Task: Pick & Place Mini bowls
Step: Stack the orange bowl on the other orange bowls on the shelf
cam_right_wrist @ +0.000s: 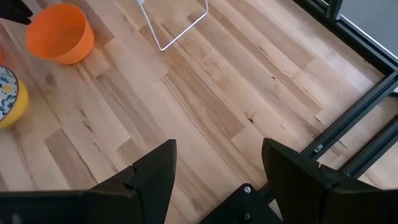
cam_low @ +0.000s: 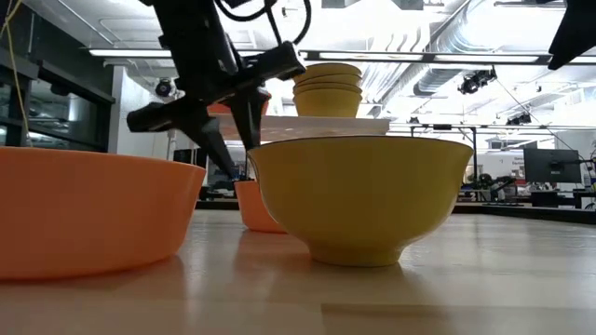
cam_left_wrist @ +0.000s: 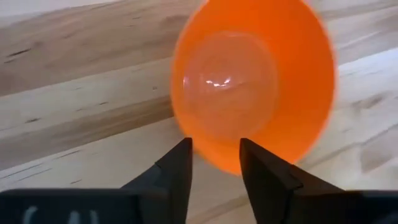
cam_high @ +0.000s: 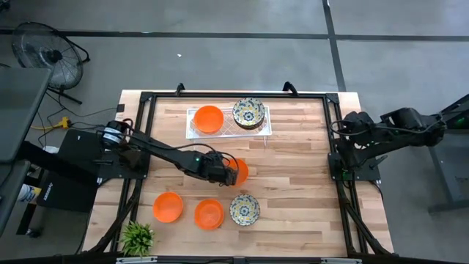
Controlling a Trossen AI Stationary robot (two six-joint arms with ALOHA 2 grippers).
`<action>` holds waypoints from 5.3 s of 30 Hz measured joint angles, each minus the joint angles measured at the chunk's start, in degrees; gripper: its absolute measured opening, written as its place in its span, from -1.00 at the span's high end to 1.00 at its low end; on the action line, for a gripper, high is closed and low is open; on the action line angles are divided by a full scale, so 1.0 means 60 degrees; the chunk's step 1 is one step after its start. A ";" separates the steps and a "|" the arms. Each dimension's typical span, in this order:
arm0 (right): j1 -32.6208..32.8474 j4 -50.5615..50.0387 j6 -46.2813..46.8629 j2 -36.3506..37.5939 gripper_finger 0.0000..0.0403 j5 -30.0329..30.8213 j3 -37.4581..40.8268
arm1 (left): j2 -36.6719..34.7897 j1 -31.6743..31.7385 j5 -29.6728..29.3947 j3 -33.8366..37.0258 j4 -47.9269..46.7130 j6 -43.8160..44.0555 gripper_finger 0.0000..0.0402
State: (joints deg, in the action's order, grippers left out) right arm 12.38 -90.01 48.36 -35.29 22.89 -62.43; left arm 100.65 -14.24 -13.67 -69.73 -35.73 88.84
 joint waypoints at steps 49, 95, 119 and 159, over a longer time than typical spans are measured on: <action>0.0000 -0.0001 -0.0186 0.0007 -0.11 -0.0131 0.0000 | 0.0716 0.0623 0.0685 0.0032 0.0785 -0.1014 0.06; 0.0003 0.0006 -0.0393 0.0011 -0.11 0.0097 0.0000 | 0.0716 0.0623 0.0686 0.0025 0.1360 -0.1855 0.99; 0.0000 0.0003 -0.0641 0.0010 -0.11 0.0128 0.0000 | 0.0643 0.0623 0.0301 -0.2503 -0.1893 -0.3402 1.00; 0.0003 0.0036 -0.1067 0.0010 -0.11 0.0098 0.0000 | -0.1339 0.4069 0.0150 -0.8462 -0.9045 -0.7312 1.00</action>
State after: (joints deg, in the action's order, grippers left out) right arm 12.40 -89.80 41.95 -35.23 23.48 -62.43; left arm 92.62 10.17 -12.77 -120.51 -90.00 44.97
